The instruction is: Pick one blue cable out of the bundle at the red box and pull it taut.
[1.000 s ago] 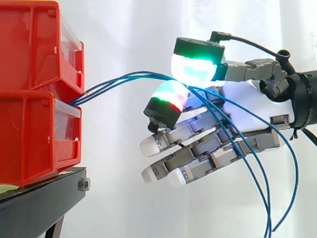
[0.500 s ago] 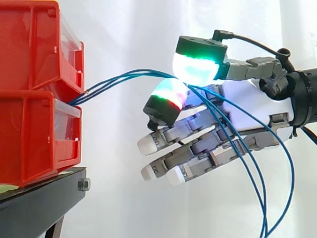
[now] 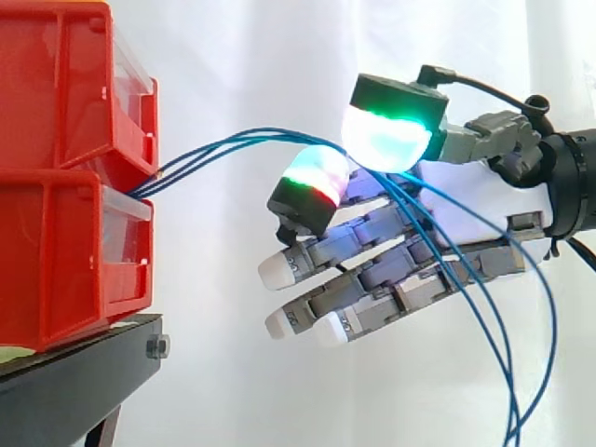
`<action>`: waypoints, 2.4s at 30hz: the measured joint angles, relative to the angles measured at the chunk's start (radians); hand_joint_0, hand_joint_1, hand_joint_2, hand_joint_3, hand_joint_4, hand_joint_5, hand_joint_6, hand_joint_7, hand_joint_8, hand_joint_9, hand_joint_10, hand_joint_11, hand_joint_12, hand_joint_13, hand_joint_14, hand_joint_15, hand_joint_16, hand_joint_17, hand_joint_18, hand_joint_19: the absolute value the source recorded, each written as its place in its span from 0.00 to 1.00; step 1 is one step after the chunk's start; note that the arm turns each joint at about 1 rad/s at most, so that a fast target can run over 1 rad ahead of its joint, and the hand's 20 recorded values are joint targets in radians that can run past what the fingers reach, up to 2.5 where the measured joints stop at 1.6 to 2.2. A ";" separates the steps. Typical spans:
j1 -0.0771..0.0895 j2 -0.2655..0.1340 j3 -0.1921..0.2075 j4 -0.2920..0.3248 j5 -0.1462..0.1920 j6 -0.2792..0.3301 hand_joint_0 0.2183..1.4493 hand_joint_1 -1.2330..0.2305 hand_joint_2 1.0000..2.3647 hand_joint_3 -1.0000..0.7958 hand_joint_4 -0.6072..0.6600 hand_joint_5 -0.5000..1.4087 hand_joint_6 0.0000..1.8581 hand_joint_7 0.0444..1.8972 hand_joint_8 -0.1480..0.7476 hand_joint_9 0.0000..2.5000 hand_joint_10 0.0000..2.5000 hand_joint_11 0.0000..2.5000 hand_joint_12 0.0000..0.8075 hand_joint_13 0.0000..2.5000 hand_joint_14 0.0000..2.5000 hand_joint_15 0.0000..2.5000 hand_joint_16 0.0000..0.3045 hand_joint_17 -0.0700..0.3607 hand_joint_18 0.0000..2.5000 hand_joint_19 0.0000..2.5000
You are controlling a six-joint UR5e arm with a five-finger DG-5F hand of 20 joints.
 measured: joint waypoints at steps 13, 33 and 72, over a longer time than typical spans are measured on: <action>0.001 0.000 0.000 -0.003 0.000 0.000 0.31 0.33 0.01 0.44 0.52 0.19 0.45 0.56 0.43 0.22 0.00 0.08 0.44 0.05 0.00 0.00 0.18 0.45 0.09 0.05; 0.002 0.000 0.002 -0.003 0.000 0.000 0.41 0.21 0.01 0.38 0.48 0.18 0.46 0.50 0.40 0.19 0.00 0.08 0.44 0.04 0.00 0.00 0.18 0.45 0.09 0.04; 0.003 0.000 0.003 -0.013 0.000 0.003 0.42 0.21 0.01 0.36 0.49 0.17 0.46 0.48 0.41 0.20 0.00 0.09 0.44 0.04 0.00 0.00 0.18 0.45 0.10 0.04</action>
